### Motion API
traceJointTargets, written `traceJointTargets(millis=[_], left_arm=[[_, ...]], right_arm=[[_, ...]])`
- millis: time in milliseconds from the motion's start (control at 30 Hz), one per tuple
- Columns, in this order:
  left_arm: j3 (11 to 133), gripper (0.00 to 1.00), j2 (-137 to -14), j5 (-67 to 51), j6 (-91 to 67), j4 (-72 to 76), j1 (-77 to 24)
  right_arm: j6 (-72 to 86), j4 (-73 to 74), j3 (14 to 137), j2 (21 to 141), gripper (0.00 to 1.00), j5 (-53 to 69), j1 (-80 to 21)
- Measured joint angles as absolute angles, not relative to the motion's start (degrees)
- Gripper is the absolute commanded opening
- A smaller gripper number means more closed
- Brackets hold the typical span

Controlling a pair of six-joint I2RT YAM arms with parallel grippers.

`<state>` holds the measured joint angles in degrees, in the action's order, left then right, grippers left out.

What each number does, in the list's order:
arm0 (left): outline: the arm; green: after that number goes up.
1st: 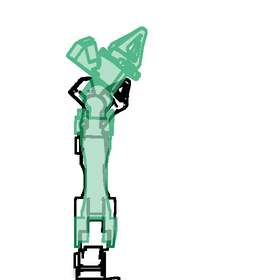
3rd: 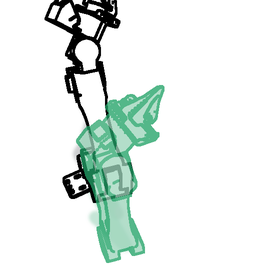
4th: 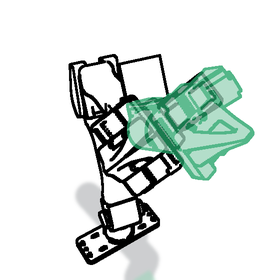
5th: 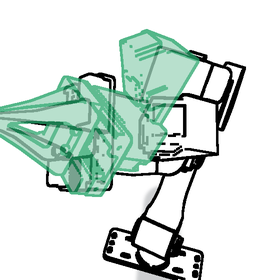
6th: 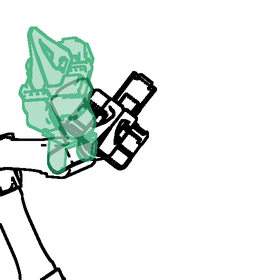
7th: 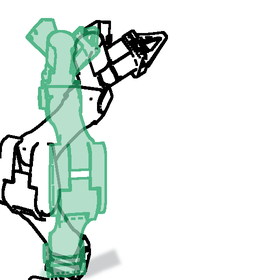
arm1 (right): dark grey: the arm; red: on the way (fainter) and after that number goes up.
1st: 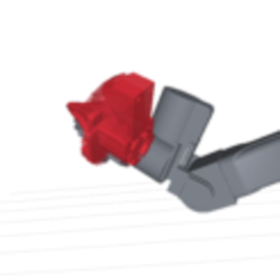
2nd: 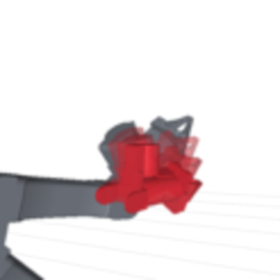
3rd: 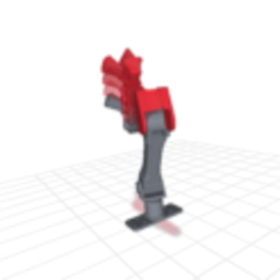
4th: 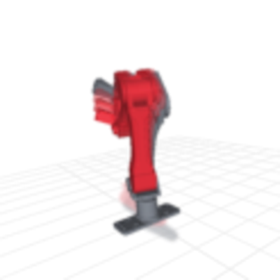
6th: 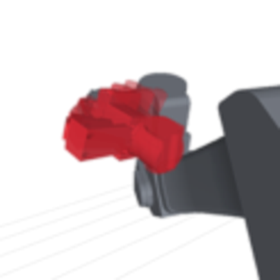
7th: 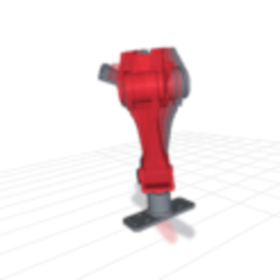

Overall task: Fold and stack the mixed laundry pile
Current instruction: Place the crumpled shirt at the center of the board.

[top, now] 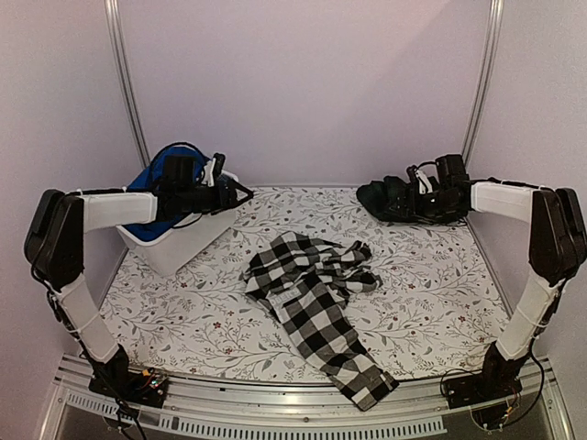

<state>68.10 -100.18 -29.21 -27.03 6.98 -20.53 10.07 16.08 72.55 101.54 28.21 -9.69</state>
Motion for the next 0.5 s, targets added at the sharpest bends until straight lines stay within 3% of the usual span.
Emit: traceJointTargets(millis=[167, 500], left_arm=[[66.3, 0.77, -96.5, -21.5, -24.1, 1.8, -21.2], [66.1, 0.81, -95.0, -11.1, -8.0, -9.1, -45.0]], right_arm=[[8.9, 15.4, 69.3, 100.7, 0.83, 30.2, -11.4], [8.3, 13.9, 61.8, 100.1, 0.82, 33.5, -17.3]])
